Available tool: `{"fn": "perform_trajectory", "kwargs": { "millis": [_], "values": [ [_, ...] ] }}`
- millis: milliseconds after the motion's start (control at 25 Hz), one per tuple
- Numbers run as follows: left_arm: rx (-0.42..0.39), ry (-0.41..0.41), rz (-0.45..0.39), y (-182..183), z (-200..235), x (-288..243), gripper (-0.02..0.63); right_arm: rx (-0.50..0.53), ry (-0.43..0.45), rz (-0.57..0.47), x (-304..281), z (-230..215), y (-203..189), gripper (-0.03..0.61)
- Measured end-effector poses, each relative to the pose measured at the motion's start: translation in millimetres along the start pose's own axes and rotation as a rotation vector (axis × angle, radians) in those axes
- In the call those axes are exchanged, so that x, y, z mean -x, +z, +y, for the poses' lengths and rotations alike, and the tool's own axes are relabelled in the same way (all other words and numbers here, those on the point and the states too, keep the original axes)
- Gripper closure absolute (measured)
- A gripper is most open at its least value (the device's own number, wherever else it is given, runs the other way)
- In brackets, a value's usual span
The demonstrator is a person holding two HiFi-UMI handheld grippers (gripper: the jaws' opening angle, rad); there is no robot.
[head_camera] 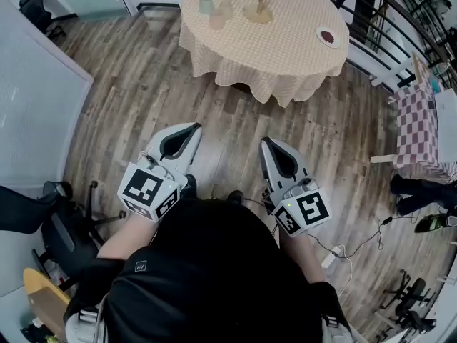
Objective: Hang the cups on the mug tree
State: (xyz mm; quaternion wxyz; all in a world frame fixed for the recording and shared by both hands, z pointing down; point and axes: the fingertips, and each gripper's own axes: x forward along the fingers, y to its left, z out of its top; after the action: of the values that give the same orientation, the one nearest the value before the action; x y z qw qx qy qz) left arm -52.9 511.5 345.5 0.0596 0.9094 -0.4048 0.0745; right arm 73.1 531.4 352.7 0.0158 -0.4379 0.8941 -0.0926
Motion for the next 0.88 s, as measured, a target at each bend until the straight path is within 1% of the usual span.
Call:
{"fn": "perform_trajectory", "kwargs": {
  "millis": [120,280,440,560,720,800,880],
  "values": [
    [0.007,0.003,-0.002,-2,-22,-8,0.608,-0.024,0.003,0.0,19,-15,-4,0.563],
    [0.007,0.032,-0.004,-3,-42,-14,0.609,-0.035,0.021,-0.004,41,-28,-6,0.561],
    [0.055,0.026,-0.015,-4,-54,-21,0.609,-0.054,0.036,-0.01,53,-40,-7,0.561],
    [0.056,0.034,-0.028,-2,-55,-25,0.609,-0.065,0.049,-0.021,54,-46,-7,0.56],
    [0.026,0.06,-0.039,4,-49,-30,0.609,-0.075,0.063,-0.021,46,-52,-5,0.56],
    [0.012,0.056,-0.043,7,-45,-35,0.609,-0.077,0.066,-0.016,39,-56,-5,0.56],
    [0.015,0.048,-0.052,8,-39,-43,0.608,-0.074,0.067,-0.009,31,-61,-5,0.56]
  ]
}}
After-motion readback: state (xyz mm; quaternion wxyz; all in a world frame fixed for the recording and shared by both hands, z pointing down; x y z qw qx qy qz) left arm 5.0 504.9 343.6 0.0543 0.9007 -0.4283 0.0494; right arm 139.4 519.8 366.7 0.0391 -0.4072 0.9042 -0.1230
